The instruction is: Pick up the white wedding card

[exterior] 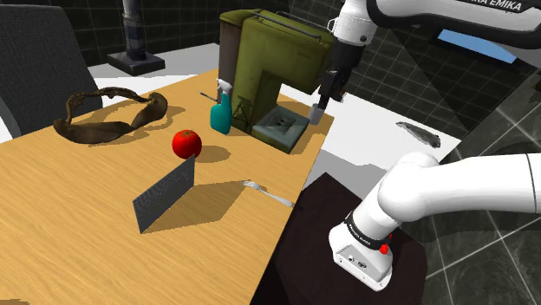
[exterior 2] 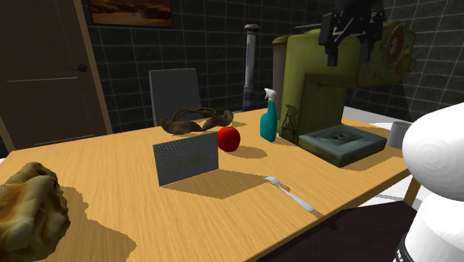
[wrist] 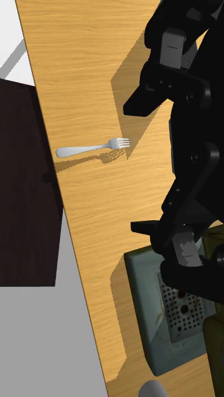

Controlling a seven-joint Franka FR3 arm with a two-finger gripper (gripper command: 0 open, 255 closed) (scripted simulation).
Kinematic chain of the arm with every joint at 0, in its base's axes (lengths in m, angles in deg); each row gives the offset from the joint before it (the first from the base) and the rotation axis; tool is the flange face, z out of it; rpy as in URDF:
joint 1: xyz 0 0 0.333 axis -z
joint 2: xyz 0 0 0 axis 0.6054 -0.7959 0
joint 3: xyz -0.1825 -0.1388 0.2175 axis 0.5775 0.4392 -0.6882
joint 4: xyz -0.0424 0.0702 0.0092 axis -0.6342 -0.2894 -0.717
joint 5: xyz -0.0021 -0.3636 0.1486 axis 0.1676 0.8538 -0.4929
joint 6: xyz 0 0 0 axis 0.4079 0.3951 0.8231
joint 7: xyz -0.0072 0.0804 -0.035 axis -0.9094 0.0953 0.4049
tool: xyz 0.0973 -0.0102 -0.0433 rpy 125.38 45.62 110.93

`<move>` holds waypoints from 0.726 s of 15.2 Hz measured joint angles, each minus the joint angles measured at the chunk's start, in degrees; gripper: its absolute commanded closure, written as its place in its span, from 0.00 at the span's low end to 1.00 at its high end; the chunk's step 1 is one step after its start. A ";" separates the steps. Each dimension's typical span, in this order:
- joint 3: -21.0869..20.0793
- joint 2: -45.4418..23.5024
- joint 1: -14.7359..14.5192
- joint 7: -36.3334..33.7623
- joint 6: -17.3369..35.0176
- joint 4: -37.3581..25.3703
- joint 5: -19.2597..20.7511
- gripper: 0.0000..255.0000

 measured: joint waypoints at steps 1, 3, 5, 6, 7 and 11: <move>0.00 0.00 0.00 0.00 0.00 0.00 0.00 0.00; -1.48 0.61 -0.06 -2.76 -0.16 0.79 -1.46 0.00; -4.12 0.68 -0.29 -7.36 0.69 2.19 -4.01 0.00; -5.44 1.16 -0.45 -9.81 0.47 2.63 -5.39 0.00; -7.03 0.94 -0.63 -12.45 0.87 2.96 -6.93 0.00; -12.57 -0.18 -0.93 -22.21 2.91 4.24 -12.47 0.00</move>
